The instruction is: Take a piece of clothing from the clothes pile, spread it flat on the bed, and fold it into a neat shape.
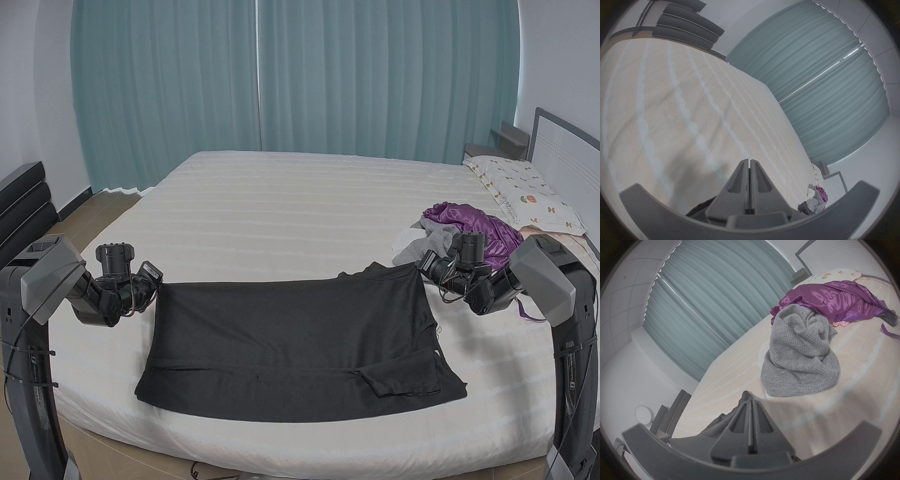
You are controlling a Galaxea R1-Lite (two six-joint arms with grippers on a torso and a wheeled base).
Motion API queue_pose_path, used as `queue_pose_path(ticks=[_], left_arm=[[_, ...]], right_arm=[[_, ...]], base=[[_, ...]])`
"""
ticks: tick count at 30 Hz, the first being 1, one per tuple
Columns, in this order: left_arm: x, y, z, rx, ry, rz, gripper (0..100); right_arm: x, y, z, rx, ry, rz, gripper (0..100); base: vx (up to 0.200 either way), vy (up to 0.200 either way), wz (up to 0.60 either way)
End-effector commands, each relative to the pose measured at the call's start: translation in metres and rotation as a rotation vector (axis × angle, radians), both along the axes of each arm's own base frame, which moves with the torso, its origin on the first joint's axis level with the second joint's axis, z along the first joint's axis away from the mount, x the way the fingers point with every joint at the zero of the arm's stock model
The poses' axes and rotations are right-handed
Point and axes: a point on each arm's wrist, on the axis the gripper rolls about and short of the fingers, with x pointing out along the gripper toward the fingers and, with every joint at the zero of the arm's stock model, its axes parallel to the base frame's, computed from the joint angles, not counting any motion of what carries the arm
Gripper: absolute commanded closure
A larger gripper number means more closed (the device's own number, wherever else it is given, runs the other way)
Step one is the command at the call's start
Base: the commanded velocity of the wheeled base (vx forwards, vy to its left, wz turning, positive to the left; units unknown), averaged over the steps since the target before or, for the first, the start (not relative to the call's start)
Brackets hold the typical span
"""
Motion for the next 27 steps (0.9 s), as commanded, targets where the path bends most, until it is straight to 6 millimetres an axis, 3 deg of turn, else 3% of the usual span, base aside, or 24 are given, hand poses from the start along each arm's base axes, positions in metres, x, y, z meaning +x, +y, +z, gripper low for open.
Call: queue_pose_path(ticks=[1, 6, 16, 27], left_arm=[[-0.001, 0.001, 0.001, -0.001, -0.002, 0.003, 100], [-0.009, -0.001, -0.003, 0.001, 0.034, -0.002, 100], [-0.028, -0.005, 0.012, 0.003, 0.039, -0.014, 100], [-0.055, -0.009, 0.013, 0.056, 0.091, -0.049, 100]], right_arm=[[-0.006, 0.000, -0.001, 0.002, 0.008, 0.005, 100], [-0.018, -0.003, 0.000, 0.006, 0.042, 0.021, 100], [-0.051, -0.016, 0.016, 0.033, 0.095, 0.065, 100], [-0.088, -0.024, 0.008, 0.047, 0.133, 0.106, 100]], base=[[0.000, 0.000, 0.00], [0.000, 0.000, 0.00], [0.000, 0.000, 0.00], [0.000, 0.000, 0.00]])
